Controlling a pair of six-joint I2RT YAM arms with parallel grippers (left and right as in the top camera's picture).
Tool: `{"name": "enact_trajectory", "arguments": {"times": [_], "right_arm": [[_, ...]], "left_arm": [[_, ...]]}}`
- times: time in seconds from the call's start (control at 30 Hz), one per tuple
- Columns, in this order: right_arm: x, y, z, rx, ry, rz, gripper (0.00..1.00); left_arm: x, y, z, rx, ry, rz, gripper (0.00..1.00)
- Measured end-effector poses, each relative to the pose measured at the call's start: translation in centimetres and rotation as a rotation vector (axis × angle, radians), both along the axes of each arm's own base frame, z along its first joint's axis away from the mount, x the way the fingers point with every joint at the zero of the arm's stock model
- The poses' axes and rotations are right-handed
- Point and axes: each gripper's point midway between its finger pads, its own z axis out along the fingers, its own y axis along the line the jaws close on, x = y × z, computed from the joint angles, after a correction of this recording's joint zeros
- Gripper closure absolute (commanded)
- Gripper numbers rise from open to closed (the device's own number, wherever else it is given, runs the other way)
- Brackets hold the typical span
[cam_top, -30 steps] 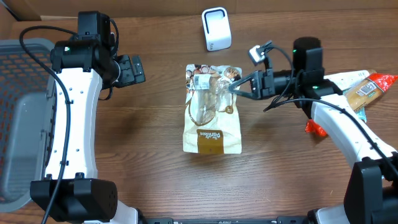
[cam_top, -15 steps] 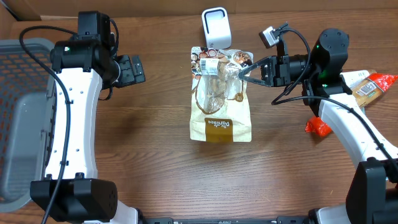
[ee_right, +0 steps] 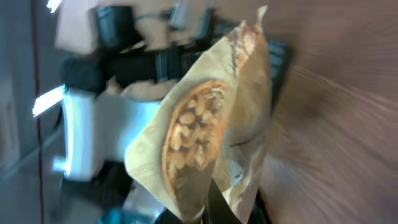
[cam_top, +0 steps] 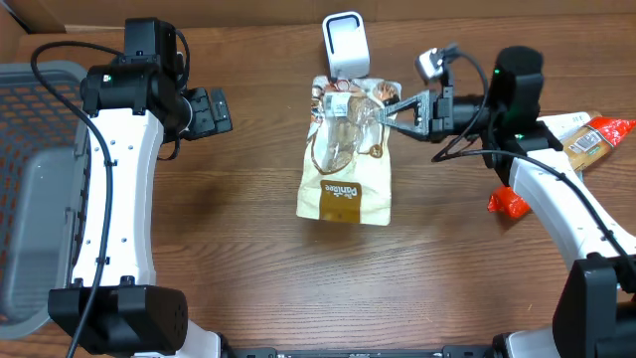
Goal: Scan the item barcode
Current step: 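Lift the grain bag upward toward the white scanner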
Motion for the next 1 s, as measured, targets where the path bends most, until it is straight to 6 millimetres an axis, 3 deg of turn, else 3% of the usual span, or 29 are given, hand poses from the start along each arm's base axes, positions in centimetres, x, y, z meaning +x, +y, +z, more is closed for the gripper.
{"name": "enact_trajectory", "arguments": {"times": [0.17, 0.33, 0.4, 0.53, 0.7, 0.87, 1.0], "right_arm": [[0.4, -1.5, -7.4, -0.249, 0.182, -0.179, 0.96], [-0.6, -3.6, -11.5, -0.492, 0.216, -0.237, 0.96], [-0.8, -4.5, -11.7, -0.582, 0.211, -0.248, 0.96], [0.1, -6.4, -9.8, -0.792, 0.124, -0.291, 0.96], [0.2, -6.5, -7.7, -1.033, -0.014, -0.310, 0.96], [-1.1, -6.0, -8.6, -1.275, -0.115, -0.299, 0.96], [-0.9, -5.9, -9.2, -1.446, -0.213, -0.320, 0.96]], "left_arm": [[0.0, 0.0, 0.0, 0.000, -0.001, 0.000, 0.00], [0.0, 0.0, 0.0, 0.000, 0.000, 0.000, 0.00], [0.0, 0.0, 0.0, 0.000, 0.000, 0.000, 0.00], [0.0, 0.0, 0.0, 0.000, 0.000, 0.000, 0.00], [0.0, 0.0, 0.0, 0.000, 0.000, 0.000, 0.00], [0.0, 0.0, 0.0, 0.000, 0.000, 0.000, 0.00], [0.0, 0.0, 0.0, 0.000, 0.000, 0.000, 0.00]]}}
